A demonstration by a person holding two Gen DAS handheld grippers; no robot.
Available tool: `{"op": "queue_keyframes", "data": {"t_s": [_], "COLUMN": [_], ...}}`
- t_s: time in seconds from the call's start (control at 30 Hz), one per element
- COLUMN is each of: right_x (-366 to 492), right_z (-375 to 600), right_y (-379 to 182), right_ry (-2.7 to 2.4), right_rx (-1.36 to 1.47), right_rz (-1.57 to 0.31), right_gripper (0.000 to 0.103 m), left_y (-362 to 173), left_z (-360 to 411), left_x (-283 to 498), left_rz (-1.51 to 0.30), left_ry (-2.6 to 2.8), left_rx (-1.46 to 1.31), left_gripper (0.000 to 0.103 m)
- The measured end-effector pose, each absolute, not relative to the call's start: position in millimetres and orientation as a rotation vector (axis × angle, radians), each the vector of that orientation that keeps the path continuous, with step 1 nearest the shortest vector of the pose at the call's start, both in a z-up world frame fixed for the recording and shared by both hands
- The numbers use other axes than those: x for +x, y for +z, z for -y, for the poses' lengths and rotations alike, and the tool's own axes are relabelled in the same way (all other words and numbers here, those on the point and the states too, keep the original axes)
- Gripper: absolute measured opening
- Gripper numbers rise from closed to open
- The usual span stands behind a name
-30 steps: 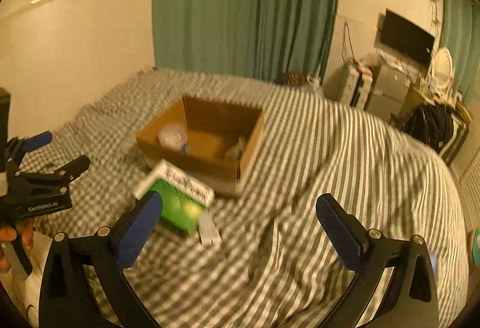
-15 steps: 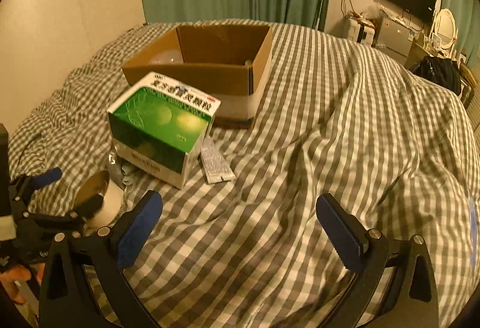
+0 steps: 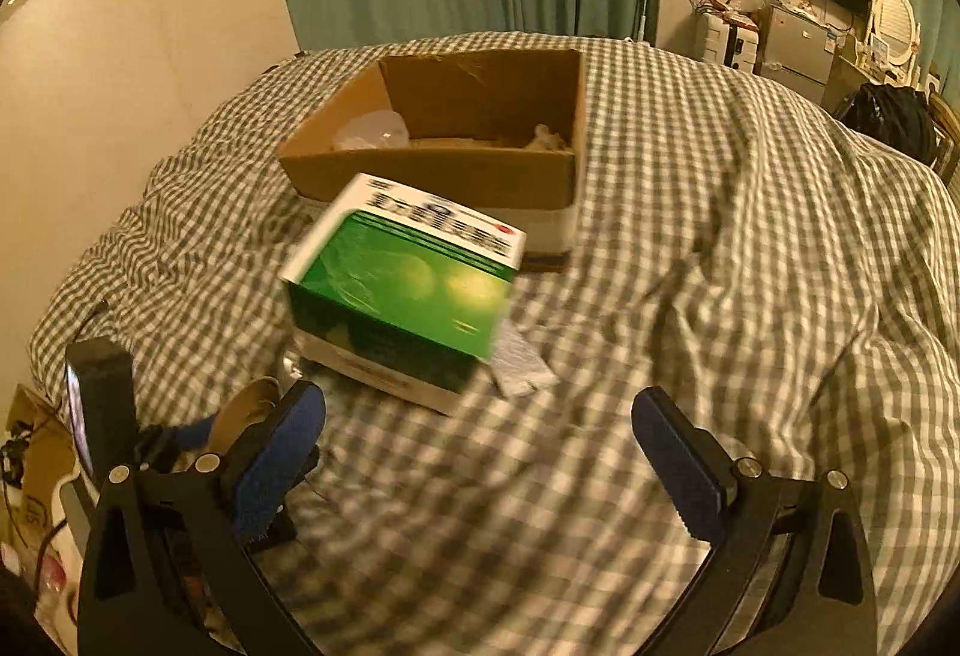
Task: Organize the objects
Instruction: 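Grasp the brown tape roll by its rim with the left gripper, then grasp the green medicine box with the right gripper while the left holds the tape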
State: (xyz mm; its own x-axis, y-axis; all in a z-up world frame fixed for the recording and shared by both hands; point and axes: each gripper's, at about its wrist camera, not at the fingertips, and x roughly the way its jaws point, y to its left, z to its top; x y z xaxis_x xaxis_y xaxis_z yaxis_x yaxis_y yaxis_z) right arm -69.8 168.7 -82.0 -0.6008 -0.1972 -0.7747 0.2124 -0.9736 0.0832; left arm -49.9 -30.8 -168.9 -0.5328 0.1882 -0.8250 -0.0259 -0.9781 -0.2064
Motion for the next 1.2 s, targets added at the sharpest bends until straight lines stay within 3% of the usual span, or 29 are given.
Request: {"op": "queue_keyframes", "data": {"t_s": [0.3, 1.0, 1.2], "right_x": [-87, -129, -120], "right_z": [-125, -130, -143], "right_y": [-87, -113, -107], "right_ry": [-2.581, -2.673, -2.643], "right_rx": [1.309, 1.417, 1.43], "right_rz": [0.005, 0.023, 0.142], "right_gripper": [0.103, 0.103, 0.103], "left_y": [-123, -137, -135], "left_z": [78, 92, 88], "left_x": [-41, -52, -49], "left_rz": [0.222, 0.221, 0.193], "left_ry": [2.851, 2.835, 2.84], "left_rx": [-1.313, -1.395, -1.398], "left_gripper": [0.084, 0.084, 0.084]}}
